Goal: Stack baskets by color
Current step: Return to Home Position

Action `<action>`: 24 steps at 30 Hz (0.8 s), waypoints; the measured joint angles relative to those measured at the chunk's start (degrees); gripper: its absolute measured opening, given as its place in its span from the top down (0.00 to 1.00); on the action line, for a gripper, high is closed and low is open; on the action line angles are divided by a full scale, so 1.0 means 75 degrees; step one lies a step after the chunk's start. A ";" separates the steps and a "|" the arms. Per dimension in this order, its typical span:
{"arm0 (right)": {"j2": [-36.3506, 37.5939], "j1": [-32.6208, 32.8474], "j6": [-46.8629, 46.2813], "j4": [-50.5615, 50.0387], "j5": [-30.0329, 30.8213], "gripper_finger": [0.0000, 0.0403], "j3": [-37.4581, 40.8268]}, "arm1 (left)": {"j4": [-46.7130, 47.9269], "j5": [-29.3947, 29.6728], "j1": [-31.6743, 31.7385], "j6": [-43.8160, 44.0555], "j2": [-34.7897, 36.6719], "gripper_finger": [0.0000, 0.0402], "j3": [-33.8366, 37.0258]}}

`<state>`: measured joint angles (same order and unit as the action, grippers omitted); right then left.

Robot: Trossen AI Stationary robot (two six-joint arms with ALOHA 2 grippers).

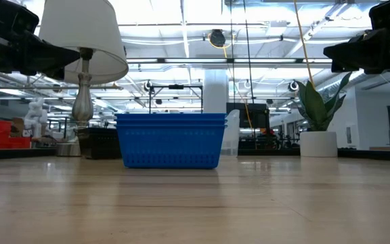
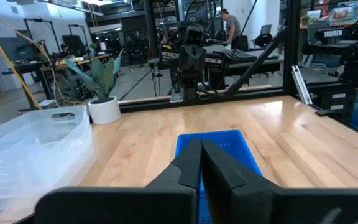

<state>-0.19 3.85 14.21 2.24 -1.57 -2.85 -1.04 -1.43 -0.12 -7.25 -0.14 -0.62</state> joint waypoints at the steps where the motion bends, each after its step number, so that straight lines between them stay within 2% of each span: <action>1: 0.0000 0.0001 -0.0002 0.0000 -0.0001 1.00 0.0000 | -0.0002 0.0000 0.0000 0.0000 0.0000 0.96 0.0000; 7: 0.0000 -0.0001 -0.0002 0.0000 0.0000 1.00 0.0000 | -0.0002 0.0000 0.0000 0.0000 0.0000 0.92 0.0000; 24: 0.0000 0.0001 -0.0002 0.0000 -0.0002 1.00 0.0000 | -0.0002 0.0000 0.0003 0.0000 0.0000 0.92 0.0000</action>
<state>-0.19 3.86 14.20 2.24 -1.58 -2.85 -1.06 -1.43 -0.10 -7.25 -0.14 -0.62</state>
